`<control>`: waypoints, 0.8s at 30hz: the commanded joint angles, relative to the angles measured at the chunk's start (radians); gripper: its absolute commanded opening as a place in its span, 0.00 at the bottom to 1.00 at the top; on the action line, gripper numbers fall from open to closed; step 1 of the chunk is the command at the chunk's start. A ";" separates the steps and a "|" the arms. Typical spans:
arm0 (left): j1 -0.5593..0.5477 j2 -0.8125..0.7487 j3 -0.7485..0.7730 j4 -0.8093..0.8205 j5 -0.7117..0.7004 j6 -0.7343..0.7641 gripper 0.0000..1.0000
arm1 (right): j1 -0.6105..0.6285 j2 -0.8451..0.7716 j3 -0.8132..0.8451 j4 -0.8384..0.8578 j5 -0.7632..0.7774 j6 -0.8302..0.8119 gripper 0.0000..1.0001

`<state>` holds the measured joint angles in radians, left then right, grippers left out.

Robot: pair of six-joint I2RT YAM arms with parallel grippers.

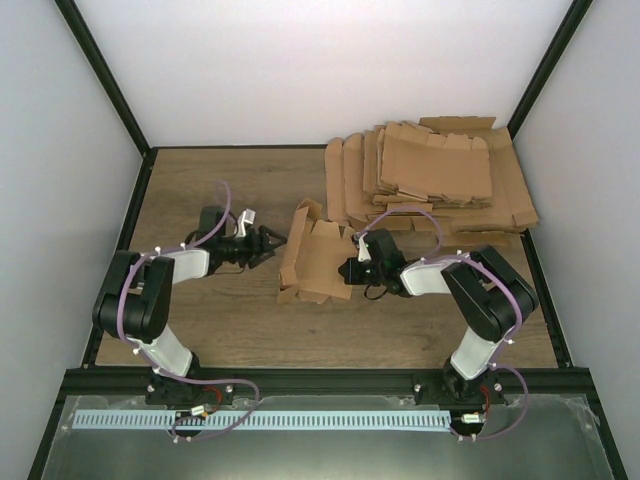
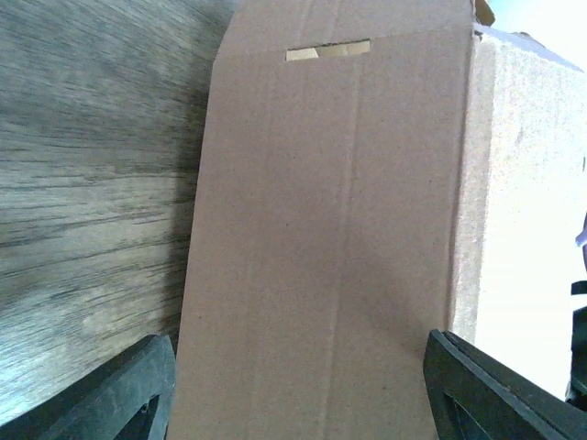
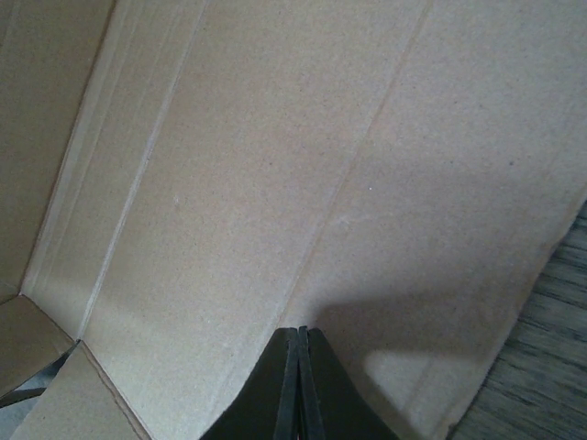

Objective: Fold the paper box

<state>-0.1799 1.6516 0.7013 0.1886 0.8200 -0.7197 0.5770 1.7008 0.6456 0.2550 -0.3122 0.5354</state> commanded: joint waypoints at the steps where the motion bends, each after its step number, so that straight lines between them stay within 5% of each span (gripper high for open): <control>1: -0.010 -0.031 0.022 0.005 0.041 0.036 0.79 | -0.005 0.033 -0.001 -0.083 0.004 -0.011 0.01; 24: -0.010 -0.013 0.052 -0.062 0.048 0.121 0.76 | -0.005 0.015 0.017 -0.099 0.007 -0.051 0.01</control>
<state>-0.1844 1.6234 0.7219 0.1612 0.8673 -0.6529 0.5724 1.7027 0.6479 0.2535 -0.3214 0.5232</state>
